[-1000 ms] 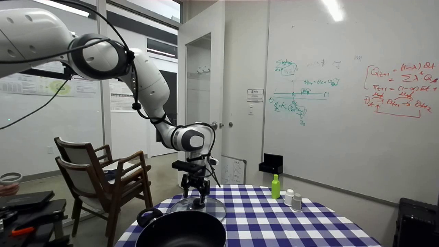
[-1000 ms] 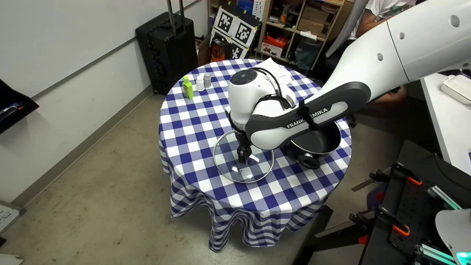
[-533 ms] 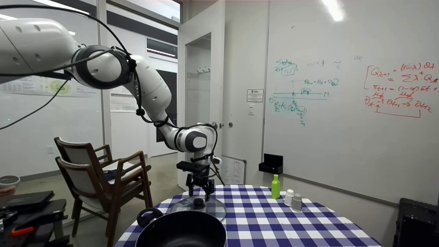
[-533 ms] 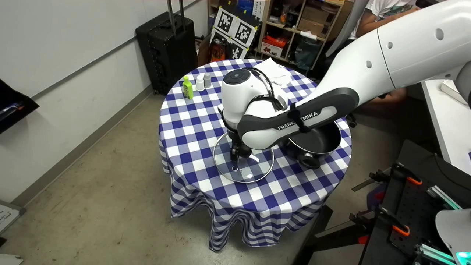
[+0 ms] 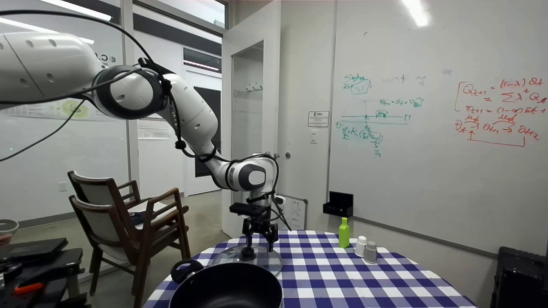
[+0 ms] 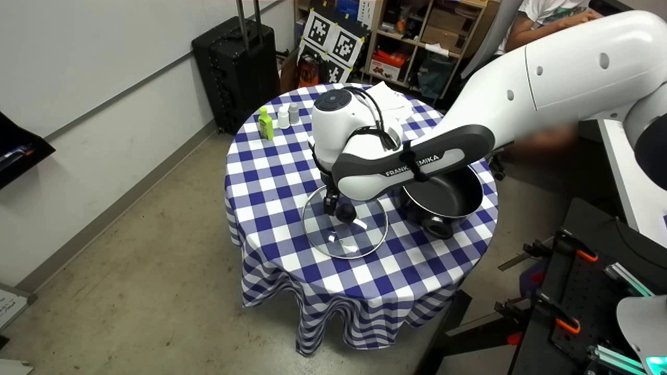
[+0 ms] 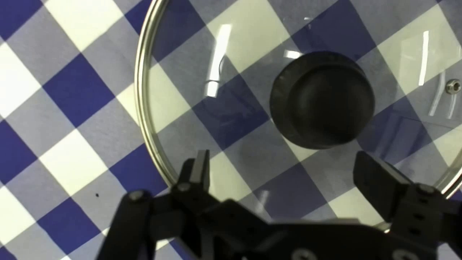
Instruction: Cover the pot
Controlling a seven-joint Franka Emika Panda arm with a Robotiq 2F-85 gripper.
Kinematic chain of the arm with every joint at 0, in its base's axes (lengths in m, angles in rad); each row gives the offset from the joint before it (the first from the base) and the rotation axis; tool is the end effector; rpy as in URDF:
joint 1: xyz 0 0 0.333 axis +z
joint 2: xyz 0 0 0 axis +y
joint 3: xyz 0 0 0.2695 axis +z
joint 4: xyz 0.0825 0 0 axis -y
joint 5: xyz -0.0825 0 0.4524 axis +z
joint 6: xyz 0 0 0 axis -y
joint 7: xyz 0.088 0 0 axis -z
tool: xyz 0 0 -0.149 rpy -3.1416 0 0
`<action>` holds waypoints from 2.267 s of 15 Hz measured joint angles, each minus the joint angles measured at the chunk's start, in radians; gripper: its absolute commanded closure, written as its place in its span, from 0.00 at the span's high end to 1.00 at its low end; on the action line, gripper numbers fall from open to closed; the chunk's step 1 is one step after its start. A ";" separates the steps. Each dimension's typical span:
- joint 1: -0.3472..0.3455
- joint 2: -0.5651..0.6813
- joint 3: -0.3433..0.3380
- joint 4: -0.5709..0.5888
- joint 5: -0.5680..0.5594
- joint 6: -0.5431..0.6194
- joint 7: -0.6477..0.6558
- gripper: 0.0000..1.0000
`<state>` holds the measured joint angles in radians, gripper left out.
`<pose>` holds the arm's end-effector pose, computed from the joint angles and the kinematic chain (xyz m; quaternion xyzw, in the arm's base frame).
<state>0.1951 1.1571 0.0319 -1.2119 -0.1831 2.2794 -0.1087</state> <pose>0.7139 0.1518 -0.0562 0.9733 0.2194 -0.0409 0.0543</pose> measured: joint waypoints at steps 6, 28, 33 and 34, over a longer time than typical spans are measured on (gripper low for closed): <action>-0.001 0.005 -0.010 0.025 -0.004 -0.097 -0.013 1.00; -0.002 -0.003 0.017 0.019 -0.003 -0.216 -0.013 0.25; -0.005 -0.008 0.017 0.018 -0.003 -0.222 -0.013 0.25; -0.005 -0.014 0.017 0.018 -0.003 -0.223 -0.013 0.25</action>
<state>0.1902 1.1436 0.0488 -1.1934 -0.1857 2.0561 -0.1218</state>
